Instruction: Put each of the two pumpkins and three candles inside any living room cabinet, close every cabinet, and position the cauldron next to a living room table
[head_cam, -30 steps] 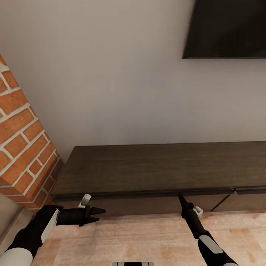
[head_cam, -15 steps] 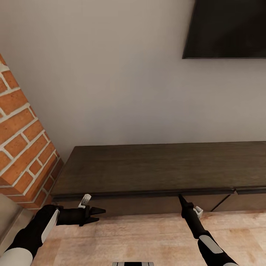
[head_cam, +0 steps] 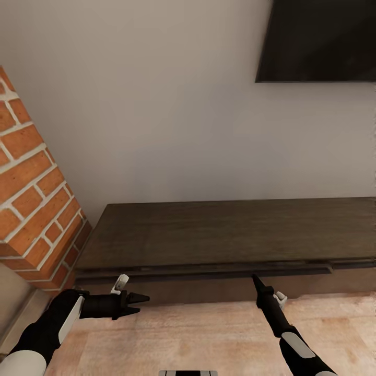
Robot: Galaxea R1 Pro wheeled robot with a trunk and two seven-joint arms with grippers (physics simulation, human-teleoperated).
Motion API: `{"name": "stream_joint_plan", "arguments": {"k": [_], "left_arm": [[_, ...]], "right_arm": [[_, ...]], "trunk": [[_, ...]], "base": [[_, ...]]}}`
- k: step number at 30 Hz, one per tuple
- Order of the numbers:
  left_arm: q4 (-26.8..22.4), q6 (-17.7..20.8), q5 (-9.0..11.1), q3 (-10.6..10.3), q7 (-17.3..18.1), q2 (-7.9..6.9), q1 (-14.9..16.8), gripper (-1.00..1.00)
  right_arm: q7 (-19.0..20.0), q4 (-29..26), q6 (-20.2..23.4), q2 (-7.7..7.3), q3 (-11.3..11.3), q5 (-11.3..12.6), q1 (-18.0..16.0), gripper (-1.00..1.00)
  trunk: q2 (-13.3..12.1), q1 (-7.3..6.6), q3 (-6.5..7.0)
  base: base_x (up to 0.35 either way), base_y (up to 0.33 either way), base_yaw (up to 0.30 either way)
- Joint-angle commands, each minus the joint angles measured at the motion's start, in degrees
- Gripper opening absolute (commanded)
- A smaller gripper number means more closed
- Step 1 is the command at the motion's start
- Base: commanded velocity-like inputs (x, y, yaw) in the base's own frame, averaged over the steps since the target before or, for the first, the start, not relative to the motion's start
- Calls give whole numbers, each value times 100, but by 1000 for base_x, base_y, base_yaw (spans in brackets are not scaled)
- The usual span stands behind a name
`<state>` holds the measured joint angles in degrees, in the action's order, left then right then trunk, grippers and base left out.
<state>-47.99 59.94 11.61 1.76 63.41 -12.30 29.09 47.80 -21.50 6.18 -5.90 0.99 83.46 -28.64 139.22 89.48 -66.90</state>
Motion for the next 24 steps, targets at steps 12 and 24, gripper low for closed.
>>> {"name": "stream_joint_plan", "arguments": {"k": [12, 24], "left_arm": [[0, 0, -1, 0, -1, 0, 0, 100], [0, 0, -1, 0, -2, 0, 0, 100]], "right_arm": [[62, -12, 24, 1, 7, 21, -2, -100], [62, -12, 24, 1, 7, 21, -2, -100]], "trunk": [[1, -1, 0], [1, -1, 0]], "base": [[-275, 0, 0], [-207, 0, 0]]}}
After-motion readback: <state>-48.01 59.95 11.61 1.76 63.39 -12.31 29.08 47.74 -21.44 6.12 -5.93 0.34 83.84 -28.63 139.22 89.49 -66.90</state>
